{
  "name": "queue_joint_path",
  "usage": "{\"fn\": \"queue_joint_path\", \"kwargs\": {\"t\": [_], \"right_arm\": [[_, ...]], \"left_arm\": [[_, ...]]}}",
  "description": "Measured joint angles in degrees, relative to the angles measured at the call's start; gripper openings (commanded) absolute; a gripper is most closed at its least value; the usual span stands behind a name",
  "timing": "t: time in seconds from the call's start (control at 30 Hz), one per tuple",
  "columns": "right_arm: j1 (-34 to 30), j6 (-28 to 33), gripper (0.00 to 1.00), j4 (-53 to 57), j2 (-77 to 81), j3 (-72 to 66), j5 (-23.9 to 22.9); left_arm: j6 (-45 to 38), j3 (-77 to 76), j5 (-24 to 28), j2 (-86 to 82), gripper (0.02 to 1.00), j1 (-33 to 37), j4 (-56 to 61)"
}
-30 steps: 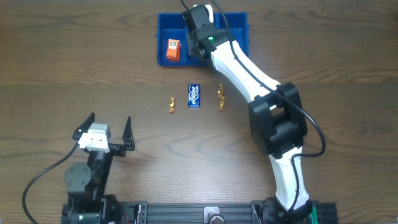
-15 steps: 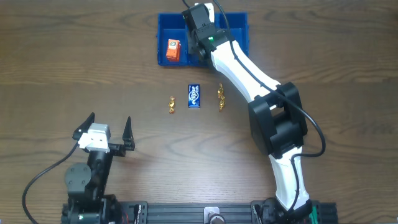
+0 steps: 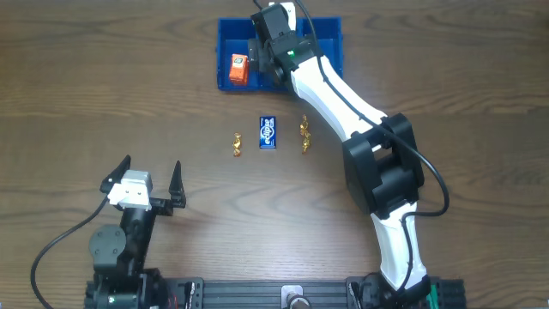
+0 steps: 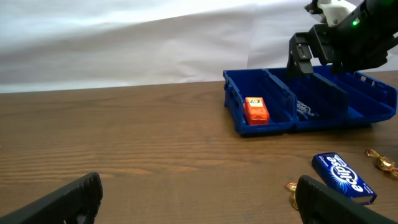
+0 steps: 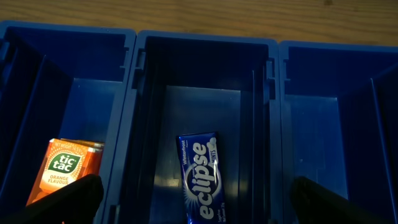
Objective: Sort Candies Into Trays
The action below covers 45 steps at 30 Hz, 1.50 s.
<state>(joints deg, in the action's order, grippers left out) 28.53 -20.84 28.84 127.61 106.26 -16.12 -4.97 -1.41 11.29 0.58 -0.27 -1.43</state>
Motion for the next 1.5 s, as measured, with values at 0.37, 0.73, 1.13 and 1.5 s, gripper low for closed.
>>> {"fn": "queue_joint_path", "kwargs": {"t": [0.37, 0.73, 1.13, 1.5], "right_arm": [[0.0, 0.0, 0.998, 10.7, -0.4, 5.3, 0.2], [0.5, -6.3, 0.998, 33.7, -2.8, 6.4, 11.3], [8.8, -9.0, 0.998, 33.7, -2.8, -1.0, 14.1], [8.7, -11.3, 0.998, 27.3, -2.9, -8.4, 13.6]], "left_arm": [[0.0, 0.0, 0.0, 0.0, 0.998, 0.0, 0.0], [0.0, 0.0, 0.0, 0.0, 0.998, 0.0, 0.0], [0.0, 0.0, 0.0, 0.0, 0.998, 0.0, 0.0], [0.0, 0.0, 0.0, 0.0, 0.996, 0.0, 0.0]]}}
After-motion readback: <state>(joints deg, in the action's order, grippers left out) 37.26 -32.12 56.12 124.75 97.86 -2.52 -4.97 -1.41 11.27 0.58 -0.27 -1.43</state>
